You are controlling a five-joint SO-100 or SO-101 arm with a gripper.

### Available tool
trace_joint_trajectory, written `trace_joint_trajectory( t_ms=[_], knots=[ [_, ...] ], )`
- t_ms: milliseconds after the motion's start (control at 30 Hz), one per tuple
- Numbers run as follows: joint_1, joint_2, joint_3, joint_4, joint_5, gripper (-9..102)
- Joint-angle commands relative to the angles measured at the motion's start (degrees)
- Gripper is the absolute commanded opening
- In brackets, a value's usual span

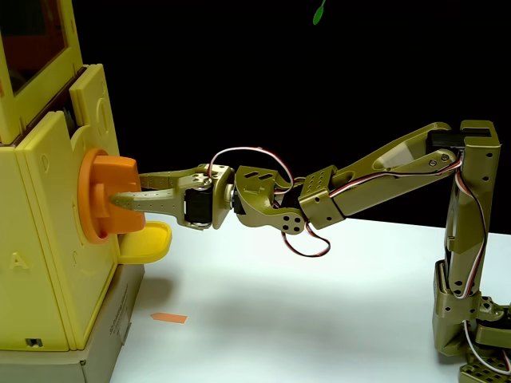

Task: Turn the button of vending machine.

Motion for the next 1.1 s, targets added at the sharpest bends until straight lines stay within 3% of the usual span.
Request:
trace_joint_trajectory(
  t_ms=[0, 633, 900, 1067],
  knots=[
    [-0.88, 0.09, -2.72, -0.88, -0.70, 26],
    [-2.81, -0.26, -1.85, -1.05, -5.54, 1],
    [-3.25, -0.26, -1.41, -1.23, -6.94, 0],
    [-2.90, 0.35, -0.79, -1.14, -2.55, 0]
  ],
)
